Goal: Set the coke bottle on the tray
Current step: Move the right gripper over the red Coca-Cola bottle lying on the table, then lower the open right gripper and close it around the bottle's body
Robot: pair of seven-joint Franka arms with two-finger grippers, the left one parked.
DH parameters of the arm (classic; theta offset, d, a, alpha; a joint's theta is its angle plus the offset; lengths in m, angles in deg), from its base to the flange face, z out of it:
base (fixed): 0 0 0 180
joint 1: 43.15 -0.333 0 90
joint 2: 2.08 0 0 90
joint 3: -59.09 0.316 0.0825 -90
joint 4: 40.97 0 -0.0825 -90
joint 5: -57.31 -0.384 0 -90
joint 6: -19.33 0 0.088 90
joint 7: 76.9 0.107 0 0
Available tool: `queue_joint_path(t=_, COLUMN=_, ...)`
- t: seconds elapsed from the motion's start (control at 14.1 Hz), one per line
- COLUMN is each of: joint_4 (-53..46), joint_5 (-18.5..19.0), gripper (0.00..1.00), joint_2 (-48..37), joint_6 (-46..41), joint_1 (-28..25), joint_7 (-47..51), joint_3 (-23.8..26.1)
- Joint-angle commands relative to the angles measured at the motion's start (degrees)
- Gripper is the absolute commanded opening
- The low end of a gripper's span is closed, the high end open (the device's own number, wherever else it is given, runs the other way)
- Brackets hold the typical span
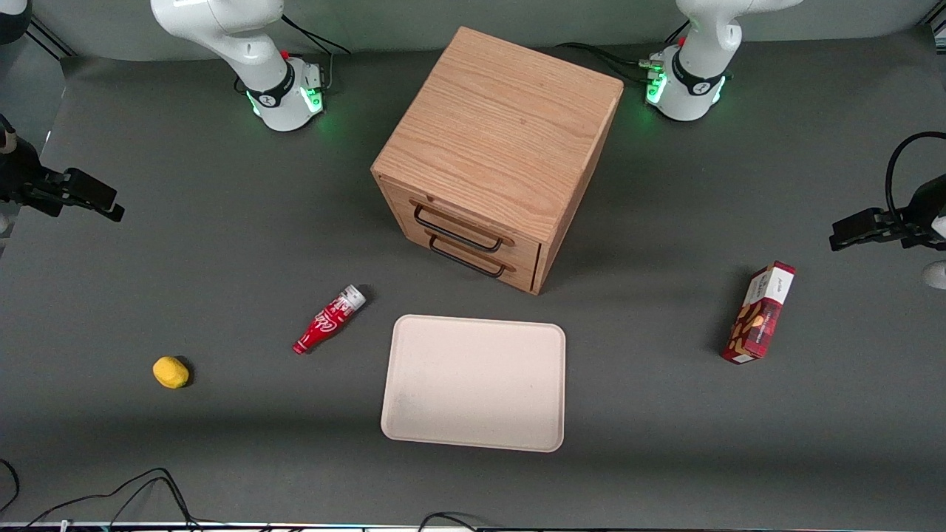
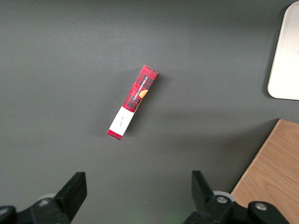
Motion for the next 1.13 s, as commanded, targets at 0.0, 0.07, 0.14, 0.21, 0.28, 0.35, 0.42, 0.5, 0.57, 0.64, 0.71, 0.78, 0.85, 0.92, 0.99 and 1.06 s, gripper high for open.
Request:
queue_joint_path(t=0.0, joint_4=-2.0, joint_5=0.5, gripper=1.0, joint_2=1.2, joint_6=-1.5, joint_1=-0.4, joint_7=1.3, joint_3=-0.2)
queue_joint_path(t=0.07, joint_4=-2.0, joint_5=0.3, gripper=1.0, joint_2=1.6, joint_6=-1.4, joint_1=-0.4, joint_7=1.3, joint_3=0.1)
queue_joint_path(t=0.14, joint_4=-2.0, joint_5=-0.5, gripper=1.0, joint_2=2.3, joint_6=-1.1, joint_1=-0.4, joint_7=1.4, joint_3=0.7)
queue_joint_path(t=0.21, joint_4=-2.0, joint_5=-2.0, gripper=1.0, joint_2=3.6, joint_6=-0.6, joint_1=-0.4, joint_7=2.0, joint_3=1.6)
queue_joint_path(t=0.28, joint_4=-1.8, joint_5=-3.2, gripper=1.0, joint_2=5.0, joint_6=0.3, joint_1=-0.4, joint_7=3.3, joint_3=3.1)
queue_joint_path(t=0.35, joint_4=-0.4, joint_5=-3.4, gripper=1.0, joint_2=6.1, joint_6=3.2, joint_1=-0.4, joint_7=8.1, joint_3=5.0)
queue_joint_path(t=0.42, joint_4=2.2, joint_5=-3.4, gripper=1.0, joint_2=6.8, joint_6=6.2, joint_1=-0.4, joint_7=14.2, joint_3=6.5)
queue_joint_path(t=0.5, joint_4=5.1, joint_5=-3.4, gripper=1.0, joint_2=7.8, joint_6=9.9, joint_1=-0.4, joint_7=18.7, joint_3=7.8)
queue_joint_path(t=0.57, joint_4=10.1, joint_5=-3.4, gripper=1.0, joint_2=10.5, joint_6=16.2, joint_1=-0.4, joint_7=27.1, joint_3=10.1)
queue_joint_path(t=0.64, joint_4=13.0, joint_5=-3.4, gripper=1.0, joint_2=11.7, joint_6=20.3, joint_1=-0.4, joint_7=30.5, joint_3=10.5)
queue_joint_path(t=0.71, joint_4=16.3, joint_5=-3.4, gripper=1.0, joint_2=12.7, joint_6=25.2, joint_1=-0.5, joint_7=33.1, joint_3=10.7)
queue_joint_path(t=0.78, joint_4=19.0, joint_5=-3.1, gripper=1.0, joint_2=13.7, joint_6=29.5, joint_1=-0.5, joint_7=35.2, joint_3=11.1)
queue_joint_path(t=0.85, joint_4=21.0, joint_5=-2.7, gripper=1.0, joint_2=15.3, joint_6=33.4, joint_1=-0.5, joint_7=37.3, joint_3=11.4)
queue_joint_path(t=0.92, joint_4=22.2, joint_5=-2.4, gripper=1.0, joint_2=17.2, joint_6=36.8, joint_1=-0.6, joint_7=38.8, joint_3=11.4)
queue_joint_path(t=0.99, joint_4=22.9, joint_5=-2.4, gripper=1.0, joint_2=19.3, joint_6=39.9, joint_1=-0.9, joint_7=39.9, joint_3=11.5)
queue_joint_path(t=1.06, joint_4=23.3, joint_5=-2.3, gripper=1.0, joint_2=21.6, joint_6=42.4, joint_1=-1.2, joint_7=41.1, joint_3=11.8)
